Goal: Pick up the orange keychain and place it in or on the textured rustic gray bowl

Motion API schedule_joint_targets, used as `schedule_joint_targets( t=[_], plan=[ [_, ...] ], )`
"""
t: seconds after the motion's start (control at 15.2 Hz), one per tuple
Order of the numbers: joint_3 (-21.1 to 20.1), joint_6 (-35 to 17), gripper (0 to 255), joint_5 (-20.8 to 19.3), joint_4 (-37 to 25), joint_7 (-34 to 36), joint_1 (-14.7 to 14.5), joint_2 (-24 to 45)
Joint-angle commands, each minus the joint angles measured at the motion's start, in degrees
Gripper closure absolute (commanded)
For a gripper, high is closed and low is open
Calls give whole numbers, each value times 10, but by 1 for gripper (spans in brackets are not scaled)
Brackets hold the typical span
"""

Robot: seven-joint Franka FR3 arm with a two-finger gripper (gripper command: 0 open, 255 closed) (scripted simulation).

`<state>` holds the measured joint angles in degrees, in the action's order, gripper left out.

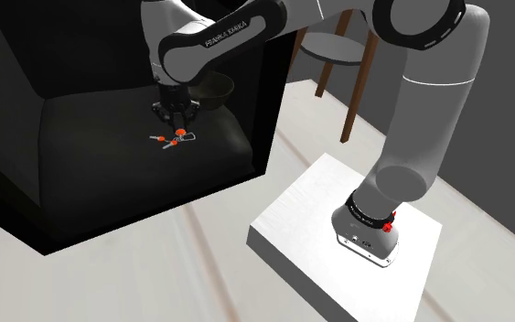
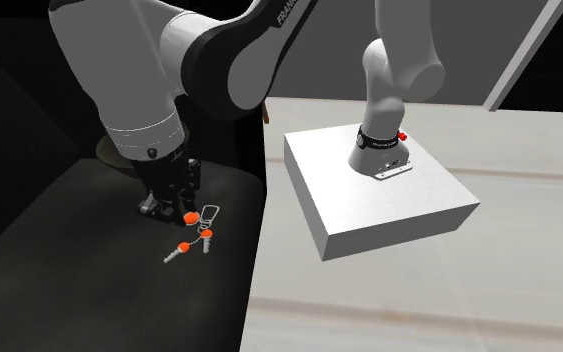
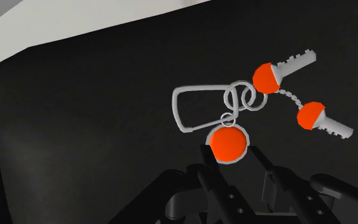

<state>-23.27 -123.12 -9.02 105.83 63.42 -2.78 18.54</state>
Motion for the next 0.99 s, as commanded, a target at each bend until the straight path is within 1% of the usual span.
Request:
schedule_joint_targets(
  t=[0.0, 0.92],
  plan=[
    [-2, 15, 255, 3, -10, -2, 0, -5],
    [-9, 110, 255, 24, -73, -16, 4, -41]
  ],
)
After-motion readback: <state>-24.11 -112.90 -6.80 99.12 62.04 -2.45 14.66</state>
